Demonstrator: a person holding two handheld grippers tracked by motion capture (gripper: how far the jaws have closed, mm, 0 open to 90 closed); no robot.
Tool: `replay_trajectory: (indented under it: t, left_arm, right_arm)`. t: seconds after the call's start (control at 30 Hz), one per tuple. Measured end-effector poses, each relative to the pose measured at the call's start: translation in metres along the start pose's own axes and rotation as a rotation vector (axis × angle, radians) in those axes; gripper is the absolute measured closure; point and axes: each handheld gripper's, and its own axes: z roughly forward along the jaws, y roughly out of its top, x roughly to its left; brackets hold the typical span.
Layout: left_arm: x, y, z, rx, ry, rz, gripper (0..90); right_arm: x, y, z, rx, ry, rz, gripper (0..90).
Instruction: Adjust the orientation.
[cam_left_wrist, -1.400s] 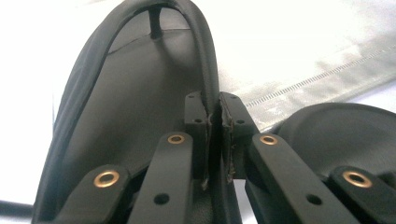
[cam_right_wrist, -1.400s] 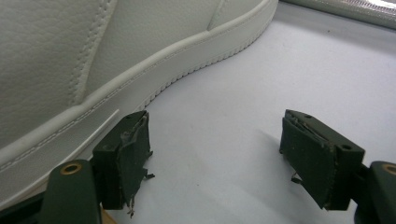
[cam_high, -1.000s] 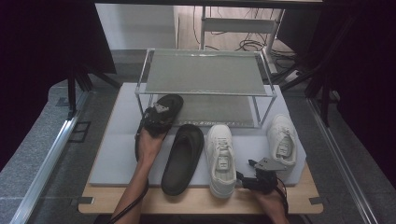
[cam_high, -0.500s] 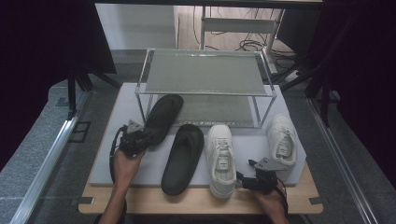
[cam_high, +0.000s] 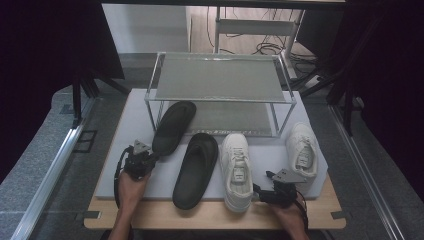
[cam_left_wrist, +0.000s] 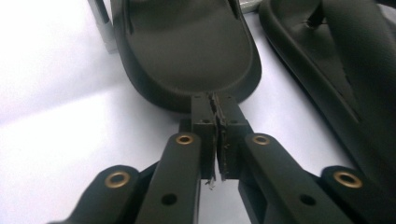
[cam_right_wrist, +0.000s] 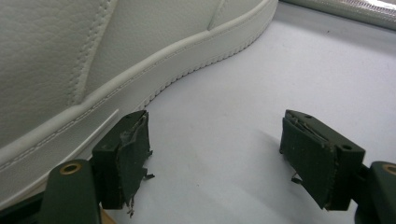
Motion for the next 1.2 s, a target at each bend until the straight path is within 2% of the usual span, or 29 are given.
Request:
replay_trajectory:
  t: [0.2, 0.53, 0.83, 1.2]
  left_arm:
    - [-0.002, 0.007, 0.013, -0.011, -0.003, -0.008, 86.5]
    - [-0.006, 0.026, 0.036, -0.007, -0.009, 0.008, 88.6]
    - [-0.003, 0.042, 0.055, -0.01, -0.001, 0.011, 89.3]
    - [0.001, 0.051, 0.072, -0.02, 0.018, 0.014, 89.1]
  right_arm:
    - [0.0, 0.0, 0.0, 0.0, 0.0, 0.001, 24.2]
    - [0.0, 0.0, 0.0, 0.0, 0.001, 0.001, 24.2]
    - [0.0, 0.0, 0.0, 0.0, 0.0, 0.002, 24.2]
    - [0.0, 0.0, 0.0, 0.0, 0.001, 0.002, 24.2]
